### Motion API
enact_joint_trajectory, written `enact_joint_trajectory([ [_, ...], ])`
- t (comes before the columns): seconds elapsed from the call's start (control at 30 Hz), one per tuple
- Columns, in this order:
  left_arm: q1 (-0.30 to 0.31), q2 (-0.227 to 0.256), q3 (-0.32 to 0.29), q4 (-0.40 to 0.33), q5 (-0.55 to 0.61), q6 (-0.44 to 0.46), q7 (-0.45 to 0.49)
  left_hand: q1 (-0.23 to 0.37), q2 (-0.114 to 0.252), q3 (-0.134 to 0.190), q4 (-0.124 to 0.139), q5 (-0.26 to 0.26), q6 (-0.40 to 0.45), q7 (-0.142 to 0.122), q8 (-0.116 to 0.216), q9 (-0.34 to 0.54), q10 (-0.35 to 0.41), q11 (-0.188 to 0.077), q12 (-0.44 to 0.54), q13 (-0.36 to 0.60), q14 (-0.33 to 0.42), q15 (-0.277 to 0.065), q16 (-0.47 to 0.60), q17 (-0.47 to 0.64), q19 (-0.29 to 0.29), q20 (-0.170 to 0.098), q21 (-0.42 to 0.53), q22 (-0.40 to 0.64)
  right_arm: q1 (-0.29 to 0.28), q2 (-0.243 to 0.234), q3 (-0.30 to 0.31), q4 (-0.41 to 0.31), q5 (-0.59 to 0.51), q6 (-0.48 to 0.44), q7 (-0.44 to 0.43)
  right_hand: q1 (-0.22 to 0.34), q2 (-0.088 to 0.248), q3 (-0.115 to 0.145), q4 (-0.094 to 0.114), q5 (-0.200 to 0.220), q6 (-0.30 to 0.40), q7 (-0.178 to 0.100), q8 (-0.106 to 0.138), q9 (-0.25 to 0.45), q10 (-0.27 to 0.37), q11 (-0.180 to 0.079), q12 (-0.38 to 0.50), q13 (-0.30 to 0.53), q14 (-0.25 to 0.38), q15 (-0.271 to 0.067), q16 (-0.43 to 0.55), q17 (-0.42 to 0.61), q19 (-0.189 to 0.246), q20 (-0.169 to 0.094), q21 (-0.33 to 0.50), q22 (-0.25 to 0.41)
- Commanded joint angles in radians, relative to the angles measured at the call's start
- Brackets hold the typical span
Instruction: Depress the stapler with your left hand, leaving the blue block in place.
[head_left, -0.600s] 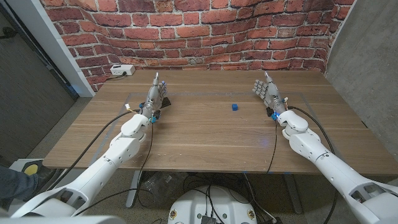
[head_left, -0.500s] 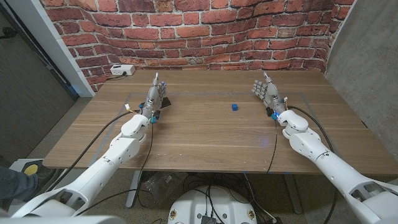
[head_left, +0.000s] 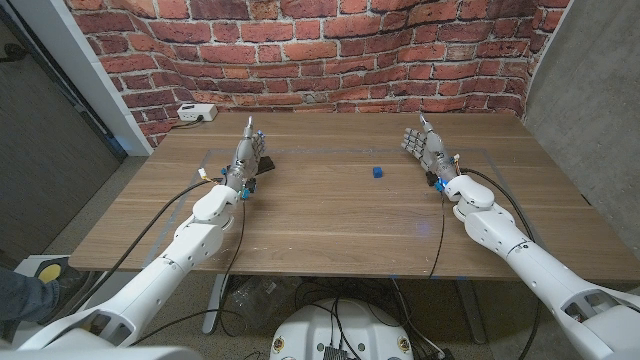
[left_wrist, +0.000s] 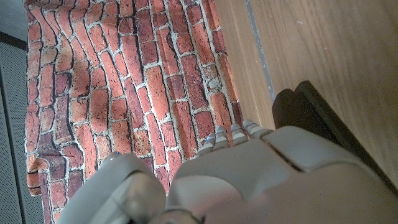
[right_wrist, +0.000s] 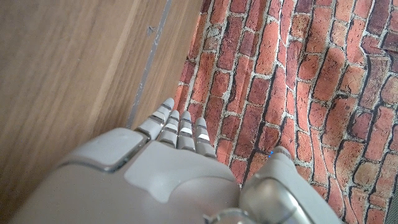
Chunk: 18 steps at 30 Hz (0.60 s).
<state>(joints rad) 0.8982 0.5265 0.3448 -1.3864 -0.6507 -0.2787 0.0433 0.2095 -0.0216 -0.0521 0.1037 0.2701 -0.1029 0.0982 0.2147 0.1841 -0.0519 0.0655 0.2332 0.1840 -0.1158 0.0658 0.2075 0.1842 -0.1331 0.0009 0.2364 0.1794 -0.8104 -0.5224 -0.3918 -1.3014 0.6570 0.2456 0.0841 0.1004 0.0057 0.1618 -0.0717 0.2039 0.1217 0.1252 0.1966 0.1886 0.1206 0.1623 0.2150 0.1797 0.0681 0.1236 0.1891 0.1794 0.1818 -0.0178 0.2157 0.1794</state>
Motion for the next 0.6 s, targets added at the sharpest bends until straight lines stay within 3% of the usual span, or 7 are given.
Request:
enact_joint_trajectory([
  [0.03,0.043,0.035,-0.033,-0.09,0.069,-0.093,0.04,0.018,0.007,0.001,-0.003,0.0,0.02,-0.002,0.01,0.002,0.023,0.0,0.009,0.004,0.021,-0.005,0.009,0.001,0.018,0.003,0.007,0.001,-0.021,-0.003,-0.003,-0.041,-0.028,0.012,-0.044,0.012,-0.001,0.008,0.001,0.003,0.009,0.007,0.004,0.002,0.008,0.007,0.007,0.003,0.0,0.007,0.002,0.003,0.008,0.009,0.001,0.004],
  [0.13,0.05,0.049,-0.037,-0.113,0.136,-0.121,0.083,0.021,0.009,0.001,-0.004,0.0,0.026,-0.002,0.01,0.002,0.028,-0.001,0.009,0.004,0.028,-0.007,0.009,0.001,0.023,0.003,0.007,0.001,-0.023,-0.003,-0.004,-0.048,-0.032,0.011,-0.049,0.013,-0.001,0.008,0.0,0.003,0.01,0.006,0.005,0.002,0.01,0.006,0.007,0.003,0.003,0.007,0.003,0.003,0.009,0.01,0.001,0.004],
  [0.47,0.055,0.057,-0.042,-0.107,0.16,-0.127,0.092,0.031,0.015,0.002,-0.008,-0.002,0.051,-0.009,0.015,0.001,0.054,-0.004,0.014,0.004,0.044,-0.009,0.008,0.0,0.036,0.005,0.006,0.001,-0.033,-0.013,-0.005,-0.083,-0.047,0.003,-0.072,0.014,0.0,0.007,-0.001,0.002,0.012,0.005,0.005,0.002,0.012,0.008,0.007,0.003,0.004,0.008,0.002,0.004,0.009,0.012,0.0,0.004],
  [0.53,0.061,0.065,-0.047,-0.11,0.179,-0.127,0.108,0.036,0.017,0.002,-0.01,-0.004,0.06,0.013,0.015,0.001,0.058,-0.004,0.013,0.004,0.05,-0.009,0.007,0.0,0.041,0.005,0.006,0.0,-0.035,-0.016,-0.005,-0.091,-0.05,-0.002,-0.077,0.014,0.0,0.007,-0.001,0.002,0.013,0.005,0.005,0.002,0.013,0.008,0.007,0.003,0.004,0.008,0.002,0.004,0.009,0.013,-0.001,0.004],
  [0.6,0.064,0.076,-0.053,-0.11,0.195,-0.126,0.12,0.037,0.018,0.002,-0.01,-0.004,0.063,0.016,0.015,0.001,0.063,-0.005,0.014,0.004,0.054,-0.007,0.007,0.0,0.044,0.006,0.006,0.0,-0.037,-0.019,-0.006,-0.099,-0.052,-0.01,-0.082,0.014,0.0,0.007,-0.001,0.002,0.014,0.005,0.005,0.002,0.013,0.008,0.007,0.003,0.004,0.008,0.002,0.004,0.009,0.012,-0.001,0.004],
])
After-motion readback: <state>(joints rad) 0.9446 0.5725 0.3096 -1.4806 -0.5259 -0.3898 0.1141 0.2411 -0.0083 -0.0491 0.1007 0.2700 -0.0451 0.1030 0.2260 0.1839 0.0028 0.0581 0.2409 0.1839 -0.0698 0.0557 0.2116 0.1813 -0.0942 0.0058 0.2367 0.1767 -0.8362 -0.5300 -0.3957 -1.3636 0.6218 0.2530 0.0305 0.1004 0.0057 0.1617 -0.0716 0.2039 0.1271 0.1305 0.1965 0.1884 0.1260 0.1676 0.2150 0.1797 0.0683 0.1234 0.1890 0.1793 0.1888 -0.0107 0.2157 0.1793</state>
